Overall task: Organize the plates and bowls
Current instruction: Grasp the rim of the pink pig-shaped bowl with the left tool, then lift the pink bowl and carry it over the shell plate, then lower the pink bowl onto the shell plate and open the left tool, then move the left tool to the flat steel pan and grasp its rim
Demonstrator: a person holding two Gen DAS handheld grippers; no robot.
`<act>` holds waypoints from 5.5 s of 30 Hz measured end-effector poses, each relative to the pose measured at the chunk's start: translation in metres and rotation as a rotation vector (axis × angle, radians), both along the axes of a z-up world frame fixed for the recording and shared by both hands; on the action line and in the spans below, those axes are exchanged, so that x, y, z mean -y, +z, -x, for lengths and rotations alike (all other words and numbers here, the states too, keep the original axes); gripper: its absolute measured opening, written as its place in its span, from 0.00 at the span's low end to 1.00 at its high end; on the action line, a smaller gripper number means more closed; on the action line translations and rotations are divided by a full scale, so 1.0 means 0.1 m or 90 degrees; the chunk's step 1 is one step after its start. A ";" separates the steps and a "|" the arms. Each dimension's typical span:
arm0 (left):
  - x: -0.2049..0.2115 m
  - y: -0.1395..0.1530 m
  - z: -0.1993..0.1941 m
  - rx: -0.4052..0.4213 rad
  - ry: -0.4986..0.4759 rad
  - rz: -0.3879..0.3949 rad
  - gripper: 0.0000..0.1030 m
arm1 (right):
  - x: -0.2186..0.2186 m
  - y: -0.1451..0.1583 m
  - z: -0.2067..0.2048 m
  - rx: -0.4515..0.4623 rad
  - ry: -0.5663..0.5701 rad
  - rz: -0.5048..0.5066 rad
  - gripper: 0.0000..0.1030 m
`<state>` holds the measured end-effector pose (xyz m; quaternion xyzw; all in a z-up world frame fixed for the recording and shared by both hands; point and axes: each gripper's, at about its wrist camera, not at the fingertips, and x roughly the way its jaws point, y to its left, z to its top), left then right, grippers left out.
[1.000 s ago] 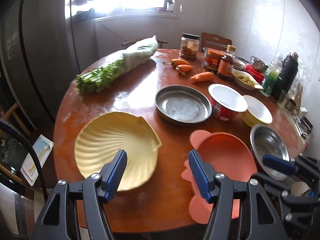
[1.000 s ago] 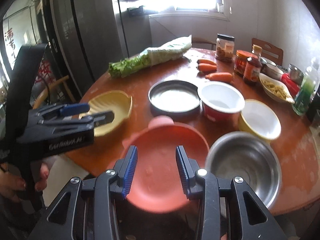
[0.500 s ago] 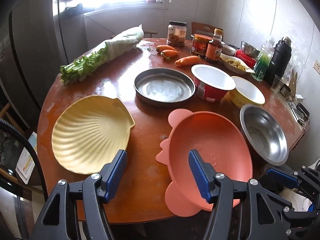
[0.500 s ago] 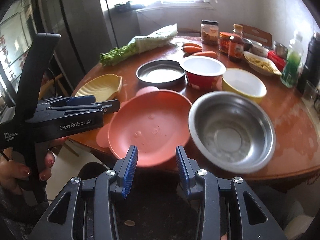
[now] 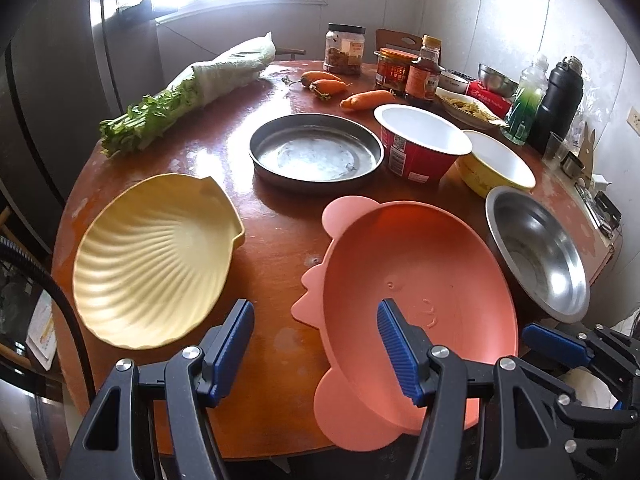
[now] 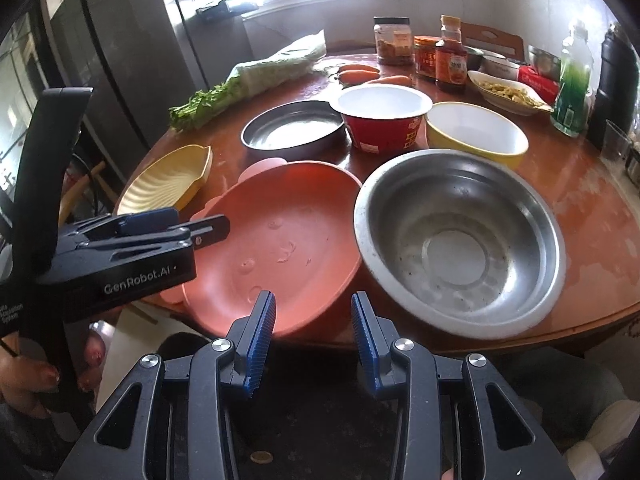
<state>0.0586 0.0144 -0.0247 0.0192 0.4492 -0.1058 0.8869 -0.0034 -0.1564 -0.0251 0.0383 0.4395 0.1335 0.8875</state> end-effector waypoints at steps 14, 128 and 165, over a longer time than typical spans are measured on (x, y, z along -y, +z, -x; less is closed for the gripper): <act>0.01 -0.15 -0.04 -0.019 -0.002 0.018 0.39 | -0.06 -0.09 -0.11 0.014 -0.001 0.022 0.31; -1.55 0.21 -0.30 0.036 0.216 0.027 0.44 | -1.46 0.26 -1.18 0.063 0.193 0.027 0.37; -0.90 0.31 -0.28 0.033 0.099 0.031 0.50 | -1.18 -0.04 -1.24 -0.002 0.221 0.121 0.17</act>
